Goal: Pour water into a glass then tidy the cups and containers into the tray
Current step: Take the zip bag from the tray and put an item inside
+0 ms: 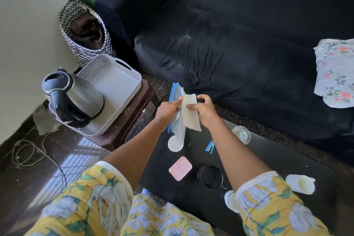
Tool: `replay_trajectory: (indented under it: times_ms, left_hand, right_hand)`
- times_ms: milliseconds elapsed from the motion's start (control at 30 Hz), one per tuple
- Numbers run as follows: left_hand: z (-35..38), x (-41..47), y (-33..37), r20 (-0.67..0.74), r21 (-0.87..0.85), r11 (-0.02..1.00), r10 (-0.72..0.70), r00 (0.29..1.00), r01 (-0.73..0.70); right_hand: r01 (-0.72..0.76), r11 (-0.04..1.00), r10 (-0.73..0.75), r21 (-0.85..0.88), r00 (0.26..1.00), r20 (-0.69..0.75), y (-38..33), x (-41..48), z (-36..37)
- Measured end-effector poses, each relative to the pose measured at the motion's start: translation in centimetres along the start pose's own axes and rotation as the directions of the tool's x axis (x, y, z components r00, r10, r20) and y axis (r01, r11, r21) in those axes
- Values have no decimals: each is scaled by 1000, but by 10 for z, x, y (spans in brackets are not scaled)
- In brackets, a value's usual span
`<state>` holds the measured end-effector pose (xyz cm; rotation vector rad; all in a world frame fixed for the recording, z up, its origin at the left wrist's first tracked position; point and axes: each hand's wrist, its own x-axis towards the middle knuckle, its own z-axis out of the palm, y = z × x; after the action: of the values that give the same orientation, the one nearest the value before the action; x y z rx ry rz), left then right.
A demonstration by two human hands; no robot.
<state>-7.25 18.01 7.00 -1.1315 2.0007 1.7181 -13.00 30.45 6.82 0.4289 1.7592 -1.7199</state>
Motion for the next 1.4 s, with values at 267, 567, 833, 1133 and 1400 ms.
replay_trajectory:
  times_ms: [267,567,833,1133,1400]
  left_hand:
    - [-8,4,-15,138,143,986,61,989,-81]
    - [-2,8,-22,103,113,993,33,994,-45]
    - [-12,9,-28,148,57,996,52,988,-61]
    - [-12,7,-23,170,211,970,89,982,-124]
    - [-4,0,-23,153,103,994,31,988,-47]
  right_hand:
    - [-6,1000,7,14,1000,-3,12,6,-12]
    - [-85,995,78,53,989,123,20,5,-22]
    - [-116,990,133,-81,961,241,28,9,-35]
    - [-113,987,138,-118,962,235,21,8,-37]
    - [-110,993,114,-36,984,135,34,0,-49]
